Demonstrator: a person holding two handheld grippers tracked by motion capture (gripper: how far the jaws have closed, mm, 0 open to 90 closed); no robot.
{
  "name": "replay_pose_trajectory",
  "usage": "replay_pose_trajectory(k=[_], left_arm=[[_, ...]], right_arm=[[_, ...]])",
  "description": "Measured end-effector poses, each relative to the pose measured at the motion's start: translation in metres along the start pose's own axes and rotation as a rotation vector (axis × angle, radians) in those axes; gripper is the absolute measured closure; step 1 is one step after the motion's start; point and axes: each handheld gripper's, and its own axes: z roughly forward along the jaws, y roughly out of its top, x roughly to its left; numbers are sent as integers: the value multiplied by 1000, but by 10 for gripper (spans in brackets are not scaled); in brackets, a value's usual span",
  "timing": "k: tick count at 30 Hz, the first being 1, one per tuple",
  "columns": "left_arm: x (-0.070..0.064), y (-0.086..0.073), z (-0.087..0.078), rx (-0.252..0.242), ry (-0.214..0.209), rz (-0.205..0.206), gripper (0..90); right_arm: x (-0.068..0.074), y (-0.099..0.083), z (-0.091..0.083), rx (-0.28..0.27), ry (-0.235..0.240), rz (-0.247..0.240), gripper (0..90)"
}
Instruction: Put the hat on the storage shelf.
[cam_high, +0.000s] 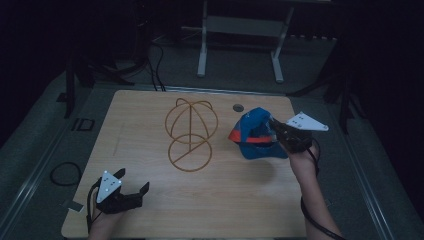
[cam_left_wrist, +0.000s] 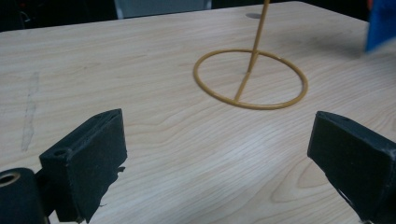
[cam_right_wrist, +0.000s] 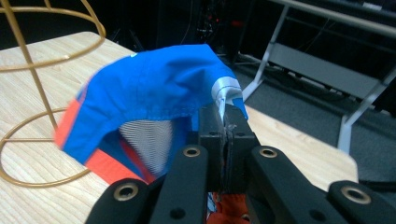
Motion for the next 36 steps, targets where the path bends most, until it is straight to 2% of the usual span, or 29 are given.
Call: replay_pose_trajectory(k=[5, 8, 14, 19, 26, 30, 33, 36], left_arm=[[-4, 19, -4, -23, -28, -8, 49], [-7, 31, -5, -38, -42, 5, 50], [-10, 62, -3, -69, -75, 22, 50], [-17, 95, -6, -100, -120, 43, 50], [-39, 137, -3, -121, -203, 105, 50], [-56, 157, 5, -123, -242, 141, 50], [-69, 169, 13, -124, -266, 176, 58], [-79, 180, 22, -120, -303, 183, 58]], right_arm=[[0, 12, -15, -41, -24, -11, 882], [0, 18, -23, -61, -21, -7, 882], [6, 28, -38, -106, 18, -3, 882], [17, 34, -46, -126, 34, -26, 882], [28, 38, -50, -143, 54, -38, 882], [33, 38, -49, -147, 76, -28, 881], [40, 37, -48, -150, 90, -38, 882], [46, 38, -49, -158, 107, -41, 881]])
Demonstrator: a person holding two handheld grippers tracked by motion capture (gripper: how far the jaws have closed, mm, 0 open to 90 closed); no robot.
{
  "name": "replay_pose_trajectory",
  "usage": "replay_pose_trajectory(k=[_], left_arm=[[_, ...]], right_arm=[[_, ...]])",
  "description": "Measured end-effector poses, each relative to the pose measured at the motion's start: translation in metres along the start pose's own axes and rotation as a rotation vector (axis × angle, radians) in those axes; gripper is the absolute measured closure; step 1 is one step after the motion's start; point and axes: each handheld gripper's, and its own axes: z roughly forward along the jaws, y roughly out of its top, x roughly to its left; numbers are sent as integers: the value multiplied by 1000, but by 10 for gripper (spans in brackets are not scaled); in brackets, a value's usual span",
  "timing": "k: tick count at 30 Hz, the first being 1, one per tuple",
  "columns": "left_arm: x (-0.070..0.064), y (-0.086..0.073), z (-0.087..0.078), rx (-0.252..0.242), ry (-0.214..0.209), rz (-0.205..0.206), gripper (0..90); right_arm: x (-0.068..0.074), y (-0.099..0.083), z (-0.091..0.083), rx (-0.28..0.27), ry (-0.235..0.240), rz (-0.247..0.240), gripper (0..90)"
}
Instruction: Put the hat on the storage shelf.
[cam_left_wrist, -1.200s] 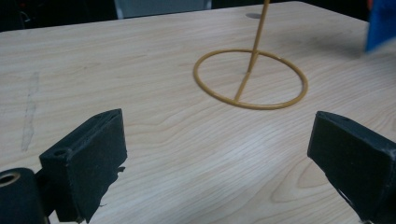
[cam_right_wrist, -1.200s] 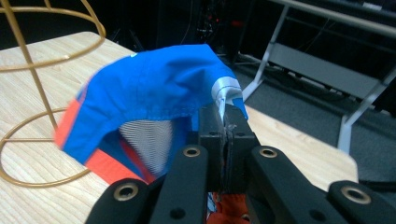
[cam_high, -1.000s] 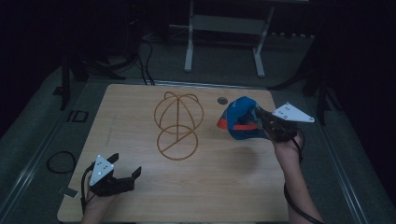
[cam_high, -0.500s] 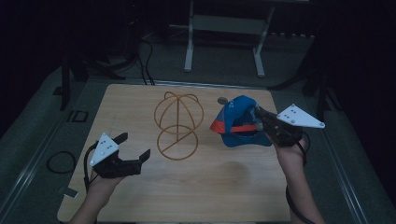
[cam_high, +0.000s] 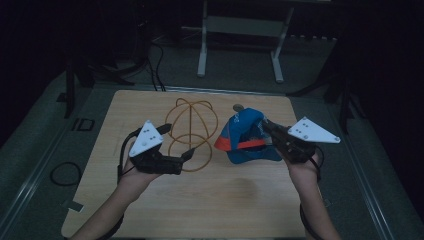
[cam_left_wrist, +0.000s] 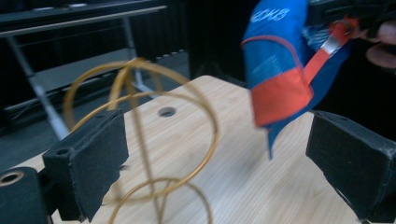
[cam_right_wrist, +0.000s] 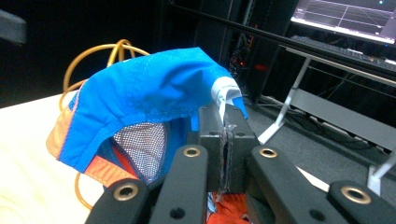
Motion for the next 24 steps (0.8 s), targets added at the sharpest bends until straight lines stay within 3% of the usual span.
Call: replay_pose_trajectory(k=[4, 7, 9, 12, 15, 17, 22, 24], left_arm=[[-6, 13, 18, 10, -48, 15, 72], [-11, 18, 31, 46, -94, 22, 112], [-15, 20, 38, 56, -95, 40, 137], [-23, 22, 50, 72, -120, 36, 155], [-30, 24, 63, 78, -121, 33, 176], [-35, 27, 69, 89, -71, 55, 201], [-42, 33, 80, 108, -118, 64, 318], [-44, 35, 85, 132, -103, 66, 325]], right_arm=[[8, 1, 0, -3, 22, -13, 881], [11, 0, 2, -1, 41, -10, 881], [14, -1, 3, 0, 52, -11, 881], [18, -4, 6, 8, 69, -22, 881], [23, -5, 7, 11, 79, -30, 881], [26, -4, 6, 9, 85, -40, 881], [30, -2, 5, 1, 89, -51, 880], [30, -1, 4, -1, 94, -53, 881]])
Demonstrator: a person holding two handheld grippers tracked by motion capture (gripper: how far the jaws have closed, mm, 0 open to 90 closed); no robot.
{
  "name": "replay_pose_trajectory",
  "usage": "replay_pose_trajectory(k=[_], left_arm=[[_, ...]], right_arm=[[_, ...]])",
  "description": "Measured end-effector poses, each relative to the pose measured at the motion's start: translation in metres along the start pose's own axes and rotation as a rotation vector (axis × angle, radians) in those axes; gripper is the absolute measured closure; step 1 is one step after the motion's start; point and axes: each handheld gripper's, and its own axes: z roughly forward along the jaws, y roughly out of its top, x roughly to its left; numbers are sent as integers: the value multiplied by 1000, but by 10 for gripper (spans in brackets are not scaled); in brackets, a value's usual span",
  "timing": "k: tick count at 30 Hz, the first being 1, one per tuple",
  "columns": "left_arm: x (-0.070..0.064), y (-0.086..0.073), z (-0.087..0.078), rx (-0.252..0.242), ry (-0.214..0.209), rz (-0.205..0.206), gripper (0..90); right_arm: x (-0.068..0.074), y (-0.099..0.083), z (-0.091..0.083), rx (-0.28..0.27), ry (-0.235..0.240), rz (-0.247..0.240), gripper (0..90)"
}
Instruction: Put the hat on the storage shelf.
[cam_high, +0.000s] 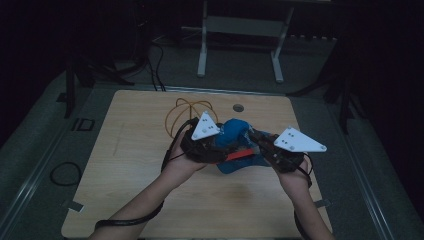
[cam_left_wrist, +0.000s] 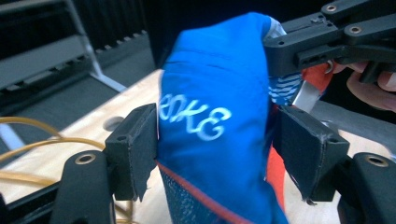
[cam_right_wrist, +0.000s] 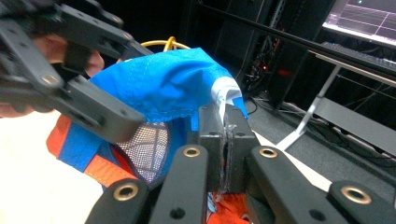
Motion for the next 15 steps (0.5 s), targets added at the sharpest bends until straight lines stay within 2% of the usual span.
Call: replay_pose_trajectory(k=[1, 2, 3, 5, 7, 9, 10, 12, 13, 15], left_arm=[[0, 1, 2, 6, -12, -12, 327], [0, 2, 4, 11, 1, -21, 333], [0, 2, 6, 9, -11, -25, 376], [-2, 3, 9, 6, -4, -25, 410], [-3, 4, 11, 1, -15, -33, 465], [-4, 4, 13, 8, -27, -29, 577], [-4, 4, 13, 7, -20, -33, 643], [-4, 4, 14, 9, -30, -24, 814], [-5, 3, 14, 9, -12, -24, 849], [-6, 2, 15, 7, -3, -17, 875]], right_arm=[[1, 1, -1, -5, 2, 3, 880], [1, 1, -1, -8, 4, 1, 881], [2, 2, -2, -11, 7, 1, 881], [4, 3, -4, -20, 10, -2, 880], [5, 4, -5, -26, 13, -5, 880], [7, 6, -5, -27, 16, -9, 880], [7, 6, -5, -26, 18, -10, 880], [9, 5, -5, -24, 20, -8, 880], [10, 4, -5, -19, 23, -10, 880], [11, 1, -5, -20, 24, -3, 880]])
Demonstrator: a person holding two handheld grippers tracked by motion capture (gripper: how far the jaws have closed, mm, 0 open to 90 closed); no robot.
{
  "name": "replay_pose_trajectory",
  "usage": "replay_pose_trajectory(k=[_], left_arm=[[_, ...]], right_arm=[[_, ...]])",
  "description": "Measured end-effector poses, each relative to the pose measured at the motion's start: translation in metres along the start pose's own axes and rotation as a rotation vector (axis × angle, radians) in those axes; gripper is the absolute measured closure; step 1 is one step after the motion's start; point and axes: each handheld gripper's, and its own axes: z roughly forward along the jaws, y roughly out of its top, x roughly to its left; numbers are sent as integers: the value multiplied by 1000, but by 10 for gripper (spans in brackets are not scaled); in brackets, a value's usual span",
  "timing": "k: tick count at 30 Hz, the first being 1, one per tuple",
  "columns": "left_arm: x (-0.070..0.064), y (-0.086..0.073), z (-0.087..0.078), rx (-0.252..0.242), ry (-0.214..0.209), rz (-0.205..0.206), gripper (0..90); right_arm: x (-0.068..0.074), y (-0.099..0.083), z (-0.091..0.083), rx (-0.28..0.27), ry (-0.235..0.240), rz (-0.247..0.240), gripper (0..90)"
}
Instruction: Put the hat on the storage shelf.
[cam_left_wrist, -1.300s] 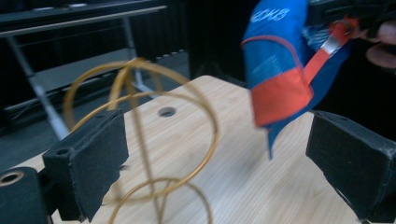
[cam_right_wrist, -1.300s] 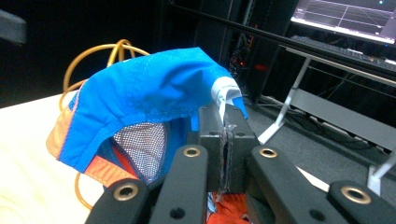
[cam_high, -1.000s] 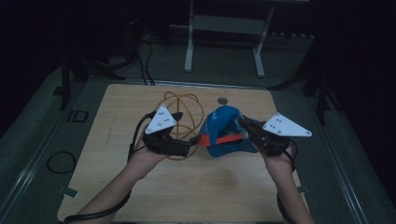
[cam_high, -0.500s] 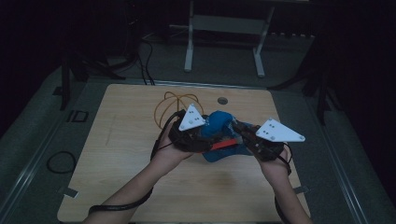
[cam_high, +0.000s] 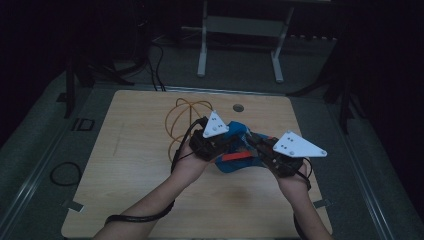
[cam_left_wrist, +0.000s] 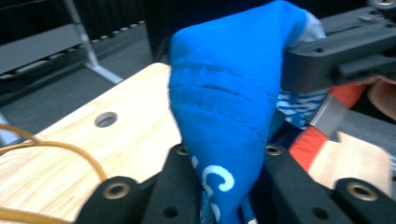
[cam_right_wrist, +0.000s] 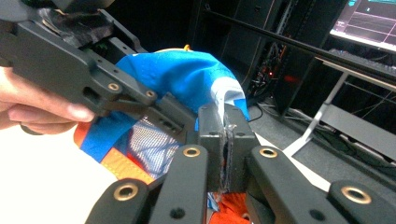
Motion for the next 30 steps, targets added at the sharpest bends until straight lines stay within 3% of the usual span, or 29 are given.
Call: replay_pose_trajectory(k=[1, 5, 10, 16, 20, 21, 22, 24, 25, 26, 28, 30], left_arm=[[0, 0, 0, -1, -6, -11, 880], [-2, 2, 3, -1, 10, 12, 888], [-7, 4, 2, -28, 26, 74, 890], [-14, 6, -2, -75, 26, 139, 890], [-13, 4, -5, -90, 37, 171, 890], [-12, 4, -7, -98, 21, 169, 890], [-11, 3, -8, -109, 35, 180, 890], [-9, 4, -11, -125, 12, 184, 890], [-8, 4, -14, -136, 21, 188, 890], [-7, 4, -16, -151, -2, 192, 890], [-5, 3, -21, -187, -22, 213, 889], [-1, 2, -25, -234, -84, 231, 889]], right_arm=[[1, -1, 0, 1, 2, 5, 879], [4, -5, -2, -4, 10, 23, 878], [6, -6, -11, -20, 20, 51, 827], [10, -4, -37, -54, 33, 72, 678], [7, 0, -61, -84, 12, 68, 631], [5, 2, -67, -90, -5, 57, 631], [3, 3, -72, -95, -29, 47, 633], [-2, 3, -79, -100, -61, 42, 638], [-6, 2, -81, -94, -57, 50, 639], [-9, 0, -81, -88, -60, 56, 639], [-14, -4, -79, -65, -42, 78, 638], [-14, -9, -75, -45, -16, 81, 631]])
